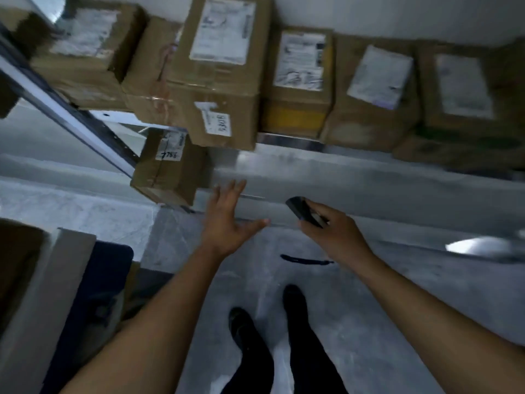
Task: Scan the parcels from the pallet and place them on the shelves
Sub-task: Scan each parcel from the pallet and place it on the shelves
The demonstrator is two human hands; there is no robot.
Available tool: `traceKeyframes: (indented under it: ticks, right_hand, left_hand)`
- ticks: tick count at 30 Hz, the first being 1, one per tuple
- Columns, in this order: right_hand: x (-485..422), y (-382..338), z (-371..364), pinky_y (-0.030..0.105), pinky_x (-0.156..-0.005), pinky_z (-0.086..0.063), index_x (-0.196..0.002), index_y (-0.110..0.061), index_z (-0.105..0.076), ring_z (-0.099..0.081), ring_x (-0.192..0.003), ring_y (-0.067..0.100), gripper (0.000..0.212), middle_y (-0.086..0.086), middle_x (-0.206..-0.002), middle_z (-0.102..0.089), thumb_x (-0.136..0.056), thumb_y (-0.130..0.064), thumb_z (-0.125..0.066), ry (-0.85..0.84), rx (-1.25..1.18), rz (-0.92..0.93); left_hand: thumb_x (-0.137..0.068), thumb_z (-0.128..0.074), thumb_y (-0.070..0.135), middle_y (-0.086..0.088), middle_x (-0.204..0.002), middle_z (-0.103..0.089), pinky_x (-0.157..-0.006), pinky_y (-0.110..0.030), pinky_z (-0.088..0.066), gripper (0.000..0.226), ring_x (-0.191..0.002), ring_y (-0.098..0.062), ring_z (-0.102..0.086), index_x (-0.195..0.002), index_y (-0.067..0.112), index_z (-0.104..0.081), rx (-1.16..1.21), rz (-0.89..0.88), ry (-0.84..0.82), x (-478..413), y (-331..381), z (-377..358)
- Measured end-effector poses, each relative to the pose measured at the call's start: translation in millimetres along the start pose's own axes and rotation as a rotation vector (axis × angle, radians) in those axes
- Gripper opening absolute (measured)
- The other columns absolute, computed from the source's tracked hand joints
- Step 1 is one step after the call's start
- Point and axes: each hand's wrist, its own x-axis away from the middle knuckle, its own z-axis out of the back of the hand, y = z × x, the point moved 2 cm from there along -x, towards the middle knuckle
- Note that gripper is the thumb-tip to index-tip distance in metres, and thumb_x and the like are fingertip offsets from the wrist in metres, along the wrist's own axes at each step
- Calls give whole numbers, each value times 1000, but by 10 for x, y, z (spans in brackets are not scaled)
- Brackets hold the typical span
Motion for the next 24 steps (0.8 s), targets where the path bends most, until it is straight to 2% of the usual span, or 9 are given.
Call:
traceKeyframes:
  ticks: [2, 4, 6, 8, 10, 13, 15, 18, 24]
  right_hand:
    - [474, -1, 360, 21, -100, -44, -144, -42, -51, -54, -124, 4, 67, -18, -141, -55, -82, -56, -70, 63, 4, -47]
    - [919, -29, 714, 27, -100, -48, -146, -41, -49, -57, -122, 9, 74, -12, -140, -58, -78, -64, -67, 129, 38, -62]
    - [1372, -41, 1012, 29, -100, -48, -145, -39, -51, -58, -122, 9, 69, -10, -136, -61, -81, -58, -70, 223, 62, -78]
    - [1835, -25, 1300, 27, -101, -46, -141, -36, -56, -58, -124, 7, 62, -12, -133, -64, -83, -48, -75, 348, 74, -67]
    - [2294, 67, 1581, 32, -106, -44, -140, -35, -58, -56, -127, 9, 61, -7, -134, -64, -83, -45, -77, 447, 72, -99]
    - [2995, 302, 2008, 32, -109, -43, -140, -36, -57, -54, -127, 9, 64, -4, -134, -63, -81, -48, -78, 564, 47, -142]
    - [3469, 507, 2311, 29, -107, -42, -141, -38, -56, -54, -126, 10, 65, -1, -132, -62, -81, -50, -77, 635, 57, -180]
    - [4202, 865, 2785, 31, -106, -43, -141, -37, -56, -55, -125, 14, 64, 2, -130, -62, -81, -48, -77, 716, 78, -227]
    - [5710, 1666, 3589, 24, -102, -42, -144, -44, -50, -52, -125, 10, 67, -6, -135, -56, -82, -57, -72, 872, 59, -318]
  left_hand:
    - [-74, -73, 74, -2, -167, -28, -125, -53, -16, 105, -156, -30, -14, -159, 28, -32, 40, -98, -104, 263, 523, 0]
    - [-75, -74, 72, 6, -169, -20, -127, -45, -10, 104, -157, -23, -6, -160, 35, -28, 98, -186, -208, 458, 1027, -18]
    - [-75, -75, 67, 9, -169, -16, -126, -41, -9, 103, -158, -19, -3, -160, 36, -25, 66, -301, -298, 677, 1494, -64]
    - [-75, -76, 68, 7, -170, -16, -127, -45, -11, 104, -158, -21, -2, -160, 36, -25, 40, -411, -371, 885, 1930, -184]
    - [-73, -72, 76, 5, -169, -18, -126, -51, -14, 107, -158, -24, -4, -160, 34, -26, 11, -508, -437, 1098, 2357, -335]
    - [-71, -62, 82, 5, -169, -20, -125, -54, -15, 108, -158, -26, -6, -160, 35, -26, -25, -621, -496, 1389, 2948, -639]
    - [-71, -61, 84, 4, -169, -21, -125, -55, -16, 108, -158, -28, -6, -160, 35, -26, -40, -692, -520, 1573, 3365, -885]
    - [-70, -60, 84, 1, -168, -23, -124, -57, -16, 108, -157, -30, -9, -159, 34, -27, -51, -791, -532, 1901, 4030, -1299]
    - [-70, -54, 88, 9, -170, -11, -126, -56, 2, 109, -158, -23, 1, -161, 40, -18, -122, -981, -582, 2768, 5307, -2321]
